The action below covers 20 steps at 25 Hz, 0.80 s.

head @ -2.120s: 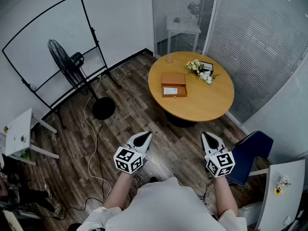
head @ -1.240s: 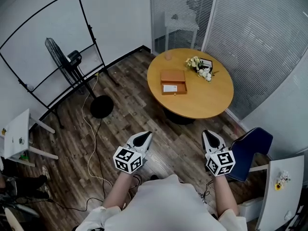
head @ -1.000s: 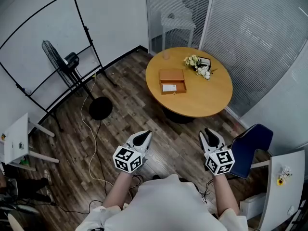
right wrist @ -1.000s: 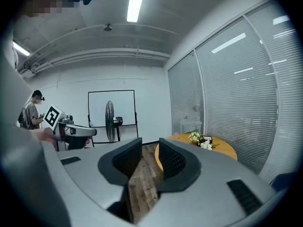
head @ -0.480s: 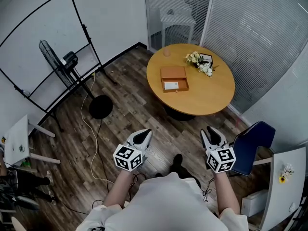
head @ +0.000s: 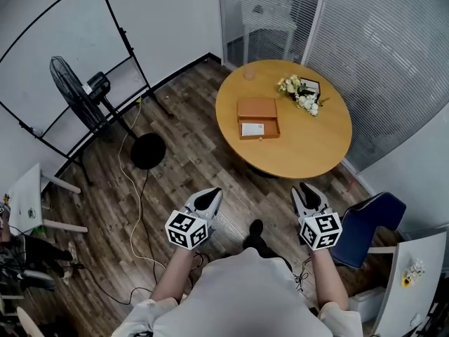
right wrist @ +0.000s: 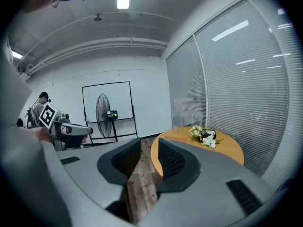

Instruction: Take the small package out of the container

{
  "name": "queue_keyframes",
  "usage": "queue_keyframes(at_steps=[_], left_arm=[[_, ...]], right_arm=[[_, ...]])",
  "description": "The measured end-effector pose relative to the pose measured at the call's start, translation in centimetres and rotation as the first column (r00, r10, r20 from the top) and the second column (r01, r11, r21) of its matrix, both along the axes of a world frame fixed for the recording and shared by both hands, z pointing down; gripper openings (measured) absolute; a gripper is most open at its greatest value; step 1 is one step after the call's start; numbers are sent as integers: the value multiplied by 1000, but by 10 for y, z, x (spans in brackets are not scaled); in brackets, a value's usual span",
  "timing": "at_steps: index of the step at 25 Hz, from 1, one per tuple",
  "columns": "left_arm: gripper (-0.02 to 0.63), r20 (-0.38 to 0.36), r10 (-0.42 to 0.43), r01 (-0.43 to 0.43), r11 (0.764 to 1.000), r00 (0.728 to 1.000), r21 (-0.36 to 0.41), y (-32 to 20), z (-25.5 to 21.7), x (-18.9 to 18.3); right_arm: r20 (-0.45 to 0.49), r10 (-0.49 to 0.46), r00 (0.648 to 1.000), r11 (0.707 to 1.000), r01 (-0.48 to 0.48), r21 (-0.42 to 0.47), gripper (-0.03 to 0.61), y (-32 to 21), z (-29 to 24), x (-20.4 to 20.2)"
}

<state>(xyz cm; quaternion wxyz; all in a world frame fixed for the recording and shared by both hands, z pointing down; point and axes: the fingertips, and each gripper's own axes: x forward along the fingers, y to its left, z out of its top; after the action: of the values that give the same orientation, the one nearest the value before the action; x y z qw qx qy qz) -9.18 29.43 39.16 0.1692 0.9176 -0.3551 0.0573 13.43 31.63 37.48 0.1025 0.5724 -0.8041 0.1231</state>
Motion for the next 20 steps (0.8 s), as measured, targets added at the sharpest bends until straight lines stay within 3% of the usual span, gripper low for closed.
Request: queue_keyframes(at_steps=[9, 20], left_arm=[[20, 11, -60, 60, 998, 998, -12, -104, -1, 60], [20, 52, -134, 136, 990, 990, -40, -176, 7, 108]], right_arm=[[-2, -89, 996, 996, 89, -22, 114, -118, 1, 51], [49, -163, 985, 983, 166, -72, 114, -211, 29, 98]])
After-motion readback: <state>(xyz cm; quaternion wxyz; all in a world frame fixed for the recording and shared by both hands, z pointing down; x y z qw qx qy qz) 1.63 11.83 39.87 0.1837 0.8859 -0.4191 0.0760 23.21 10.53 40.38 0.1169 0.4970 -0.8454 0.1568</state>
